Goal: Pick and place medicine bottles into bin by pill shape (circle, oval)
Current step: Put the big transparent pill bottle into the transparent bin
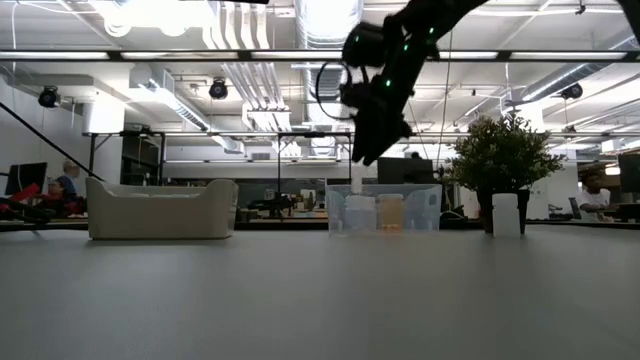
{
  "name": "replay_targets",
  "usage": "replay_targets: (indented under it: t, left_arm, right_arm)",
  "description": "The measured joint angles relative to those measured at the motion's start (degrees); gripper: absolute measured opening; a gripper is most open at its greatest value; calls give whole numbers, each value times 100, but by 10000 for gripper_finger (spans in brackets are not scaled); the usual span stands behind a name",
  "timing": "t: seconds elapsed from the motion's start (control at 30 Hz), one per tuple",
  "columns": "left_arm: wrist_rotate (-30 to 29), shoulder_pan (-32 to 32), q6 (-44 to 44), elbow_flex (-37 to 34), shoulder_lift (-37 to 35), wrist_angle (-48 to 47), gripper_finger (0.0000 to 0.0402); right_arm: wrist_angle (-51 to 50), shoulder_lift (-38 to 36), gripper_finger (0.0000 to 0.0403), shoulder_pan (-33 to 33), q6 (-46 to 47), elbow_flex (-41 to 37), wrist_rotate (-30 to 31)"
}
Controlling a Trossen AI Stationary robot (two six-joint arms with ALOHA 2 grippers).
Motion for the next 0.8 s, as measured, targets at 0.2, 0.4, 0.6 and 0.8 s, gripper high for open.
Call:
replay_targets:
  t: [0.2, 0.4, 0.6, 0.8]
  left_arm:
    - [0, 0, -233, 0, 0, -1, 191]
    - [2, 0, -500, 0, 0, -1, 191]
    - [2, 0, -734, 0, 0, -1, 191]
    - [2, 0, -750, 0, 0, -1, 191]
  right_arm:
    - [-481, -652, 215, 513, 189, -53, 3]
    - [-544, -1288, 215, 1224, 586, -349, 28]
    - [-563, -1915, 215, 1851, 1245, -917, 28]
    - [-579, -2497, 215, 2194, 2095, -1680, 31]
